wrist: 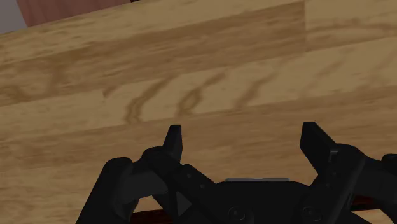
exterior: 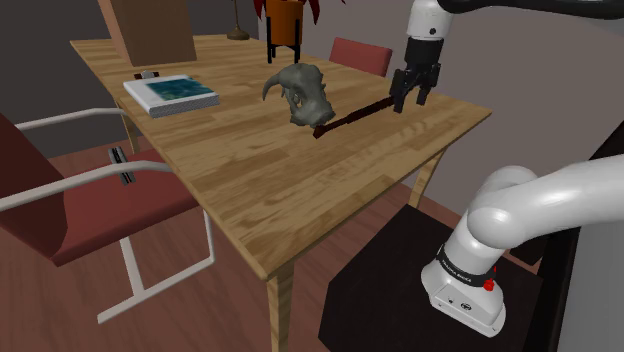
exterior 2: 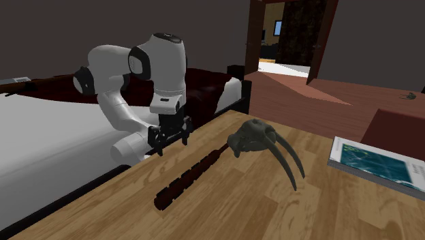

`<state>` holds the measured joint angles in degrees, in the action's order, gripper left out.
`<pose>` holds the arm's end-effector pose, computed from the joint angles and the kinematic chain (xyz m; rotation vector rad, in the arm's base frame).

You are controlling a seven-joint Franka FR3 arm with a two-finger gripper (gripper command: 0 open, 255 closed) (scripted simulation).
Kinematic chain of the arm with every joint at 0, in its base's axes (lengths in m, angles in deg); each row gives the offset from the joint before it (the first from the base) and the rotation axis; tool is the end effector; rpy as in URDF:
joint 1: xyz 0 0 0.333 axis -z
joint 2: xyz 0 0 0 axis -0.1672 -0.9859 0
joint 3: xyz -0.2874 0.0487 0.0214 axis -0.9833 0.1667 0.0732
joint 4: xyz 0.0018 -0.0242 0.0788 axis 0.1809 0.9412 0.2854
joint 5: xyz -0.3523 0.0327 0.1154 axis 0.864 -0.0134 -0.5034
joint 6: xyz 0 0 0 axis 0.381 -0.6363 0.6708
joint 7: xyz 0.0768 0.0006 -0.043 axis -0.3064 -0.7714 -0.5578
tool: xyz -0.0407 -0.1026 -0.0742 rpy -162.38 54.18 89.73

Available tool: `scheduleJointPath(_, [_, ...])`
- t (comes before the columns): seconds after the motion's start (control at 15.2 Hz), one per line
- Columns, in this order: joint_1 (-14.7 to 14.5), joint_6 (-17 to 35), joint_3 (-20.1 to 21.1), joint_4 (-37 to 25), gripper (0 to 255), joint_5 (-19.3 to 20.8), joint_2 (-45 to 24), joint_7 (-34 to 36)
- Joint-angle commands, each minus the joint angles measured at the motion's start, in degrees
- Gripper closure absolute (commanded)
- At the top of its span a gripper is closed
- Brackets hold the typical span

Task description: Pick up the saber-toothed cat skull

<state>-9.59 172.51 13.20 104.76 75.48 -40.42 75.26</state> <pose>0.2881 -0.0352 0.5630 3.0727 -0.3184 -0.0687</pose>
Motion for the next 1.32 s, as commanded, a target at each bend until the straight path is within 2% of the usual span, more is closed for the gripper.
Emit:
scheduleJointPath(0.0, [0.0,0.0,0.0,0.0,0,0.0,0.0,0.0])
scheduleJointPath(0.66, [-2.2,0.4,-2.4,-18.0,0,-17.0,-21.4,7.6])
scheduleJointPath(1.25, [-2.9,-2.8,-6.1,-38.2,0,-33.9,-40.7,12.7])
